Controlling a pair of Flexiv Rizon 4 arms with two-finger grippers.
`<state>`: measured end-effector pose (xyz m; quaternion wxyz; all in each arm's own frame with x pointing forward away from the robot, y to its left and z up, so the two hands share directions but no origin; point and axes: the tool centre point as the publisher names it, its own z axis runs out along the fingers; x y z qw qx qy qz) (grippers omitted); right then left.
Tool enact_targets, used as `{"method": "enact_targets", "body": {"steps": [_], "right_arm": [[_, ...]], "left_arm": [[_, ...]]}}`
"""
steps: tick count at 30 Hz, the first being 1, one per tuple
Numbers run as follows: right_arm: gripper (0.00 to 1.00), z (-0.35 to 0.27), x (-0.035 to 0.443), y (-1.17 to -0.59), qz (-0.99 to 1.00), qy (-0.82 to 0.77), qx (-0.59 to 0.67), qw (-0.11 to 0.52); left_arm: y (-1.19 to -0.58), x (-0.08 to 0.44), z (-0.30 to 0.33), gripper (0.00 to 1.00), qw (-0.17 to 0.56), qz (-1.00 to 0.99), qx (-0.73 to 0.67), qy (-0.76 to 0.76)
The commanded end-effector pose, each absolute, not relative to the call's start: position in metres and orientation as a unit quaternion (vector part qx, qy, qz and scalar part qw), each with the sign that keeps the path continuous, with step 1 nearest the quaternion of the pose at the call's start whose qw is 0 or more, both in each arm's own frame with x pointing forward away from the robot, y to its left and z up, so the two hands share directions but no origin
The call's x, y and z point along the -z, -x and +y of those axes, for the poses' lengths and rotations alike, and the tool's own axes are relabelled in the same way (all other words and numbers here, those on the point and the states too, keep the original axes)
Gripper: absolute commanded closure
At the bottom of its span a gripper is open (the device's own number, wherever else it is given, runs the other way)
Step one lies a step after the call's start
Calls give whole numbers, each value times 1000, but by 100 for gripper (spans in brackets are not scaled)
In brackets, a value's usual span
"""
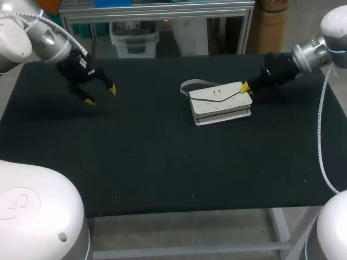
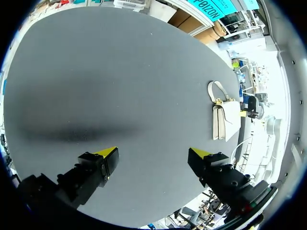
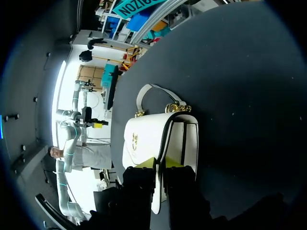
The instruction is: Pick up the bag, open it, inspect its contents, close it, and place it on the opposite side
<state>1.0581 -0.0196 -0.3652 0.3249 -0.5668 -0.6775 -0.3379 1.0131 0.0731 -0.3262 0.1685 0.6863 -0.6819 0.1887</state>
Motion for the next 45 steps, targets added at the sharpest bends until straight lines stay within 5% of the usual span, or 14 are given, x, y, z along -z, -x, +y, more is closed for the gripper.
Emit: {"method": "enact_targets", "body": {"steps": [1, 19, 45], "right_arm": [[100, -21, 366, -1062, -679, 563, 335, 331], [100, -159, 360, -1132, -662, 616, 369, 216], [100, -287, 361, -1197, -687, 607, 342, 208]], "left_arm": [[-1017, 323, 76, 0, 160, -686, -188, -684], [-1059, 315, 140, 0, 125, -711, -167, -672], [-1077, 308, 175, 0, 129, -747, -124, -641]]}}
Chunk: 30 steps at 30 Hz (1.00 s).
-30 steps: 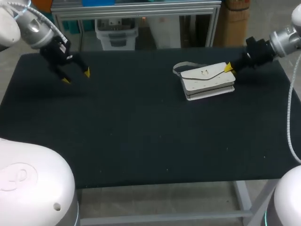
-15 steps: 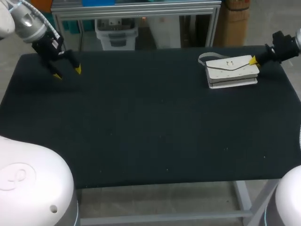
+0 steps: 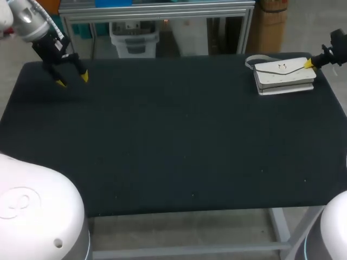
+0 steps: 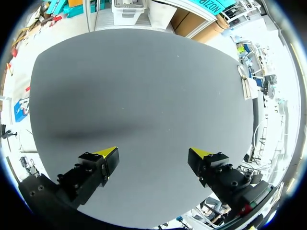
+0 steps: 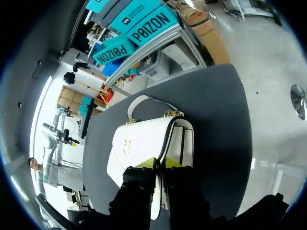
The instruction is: Pick up the bag, open it, inspect its contents, close it, and place it on the opposite side
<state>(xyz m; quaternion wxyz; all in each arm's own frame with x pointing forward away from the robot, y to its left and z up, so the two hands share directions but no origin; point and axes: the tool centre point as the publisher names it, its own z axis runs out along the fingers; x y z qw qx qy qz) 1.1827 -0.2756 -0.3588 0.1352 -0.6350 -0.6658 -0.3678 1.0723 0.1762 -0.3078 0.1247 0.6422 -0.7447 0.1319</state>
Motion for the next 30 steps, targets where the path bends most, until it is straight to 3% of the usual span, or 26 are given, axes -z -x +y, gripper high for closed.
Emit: {"method": "enact_targets", "body": {"steps": [1, 5, 7, 8, 30], "right_arm": [[100, -288, 362, -1199, -687, 607, 340, 209], [100, -292, 363, -1202, -688, 608, 334, 212], [15, -293, 363, -1202, -687, 609, 334, 214], [0, -293, 362, -1202, -687, 609, 334, 214], [0, -281, 290, -1148, -667, 688, 219, 182]], "left_arm": [[-1078, 308, 175, 0, 130, -747, -124, -640], [-1078, 308, 173, 0, 134, -750, -122, -636], [-1078, 308, 171, 0, 134, -751, -120, -635], [-1078, 308, 171, 0, 134, -751, -120, -635], [-1063, 295, 166, 0, 107, -752, -124, -638]]}}
